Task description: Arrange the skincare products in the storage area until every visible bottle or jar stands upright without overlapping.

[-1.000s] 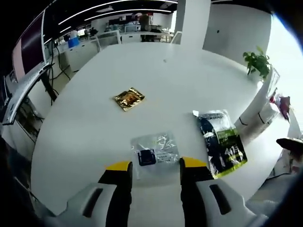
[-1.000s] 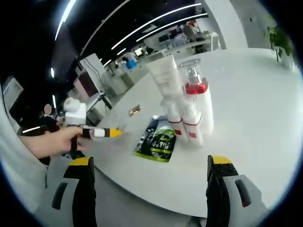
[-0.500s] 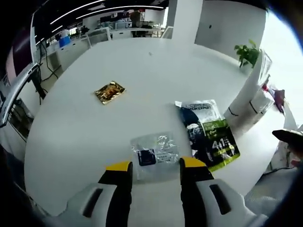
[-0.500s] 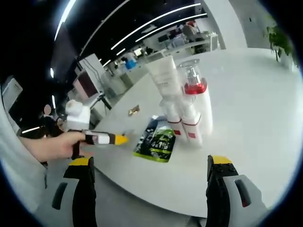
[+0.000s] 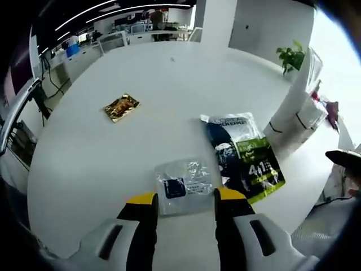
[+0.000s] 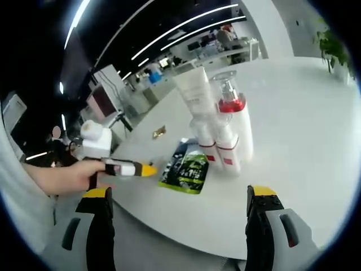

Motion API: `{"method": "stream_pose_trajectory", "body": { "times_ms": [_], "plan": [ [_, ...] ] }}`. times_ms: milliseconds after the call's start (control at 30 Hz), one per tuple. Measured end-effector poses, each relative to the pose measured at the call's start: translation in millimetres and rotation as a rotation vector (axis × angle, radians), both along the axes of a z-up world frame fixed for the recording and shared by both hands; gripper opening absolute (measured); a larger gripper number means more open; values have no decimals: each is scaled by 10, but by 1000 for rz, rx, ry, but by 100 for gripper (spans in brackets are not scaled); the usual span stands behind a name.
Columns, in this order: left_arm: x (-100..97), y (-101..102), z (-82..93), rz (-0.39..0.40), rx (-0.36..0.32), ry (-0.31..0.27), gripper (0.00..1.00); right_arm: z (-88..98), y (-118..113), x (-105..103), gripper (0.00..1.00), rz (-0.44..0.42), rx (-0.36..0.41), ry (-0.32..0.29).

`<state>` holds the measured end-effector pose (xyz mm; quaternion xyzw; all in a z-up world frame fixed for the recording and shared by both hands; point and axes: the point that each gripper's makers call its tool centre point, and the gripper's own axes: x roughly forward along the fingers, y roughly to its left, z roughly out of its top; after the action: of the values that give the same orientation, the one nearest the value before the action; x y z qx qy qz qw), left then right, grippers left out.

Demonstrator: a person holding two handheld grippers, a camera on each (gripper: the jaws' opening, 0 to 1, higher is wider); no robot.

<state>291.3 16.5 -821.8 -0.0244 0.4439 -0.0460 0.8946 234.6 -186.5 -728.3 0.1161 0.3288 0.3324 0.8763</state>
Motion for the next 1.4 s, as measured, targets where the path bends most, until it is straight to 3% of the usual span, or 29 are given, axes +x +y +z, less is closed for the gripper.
{"method": "stream_pose_trajectory", "body": {
  "times_ms": [767,1033,1200,1400],
  "plan": [
    [-16,-26,-66,-16,-1,19,42,-56,-18,9,98,6,-4,7],
    [-64,-14,71,-11,-13,-1,44,-71,-26,15,98,7,-9,4],
    [-20,91,49,9,-19,-6,48,-72,-26,14,98,9,-13,0],
    [10,138,107,18,-105,-36,51,-56,-11,8,98,12,-17,-5]
  ]
}}
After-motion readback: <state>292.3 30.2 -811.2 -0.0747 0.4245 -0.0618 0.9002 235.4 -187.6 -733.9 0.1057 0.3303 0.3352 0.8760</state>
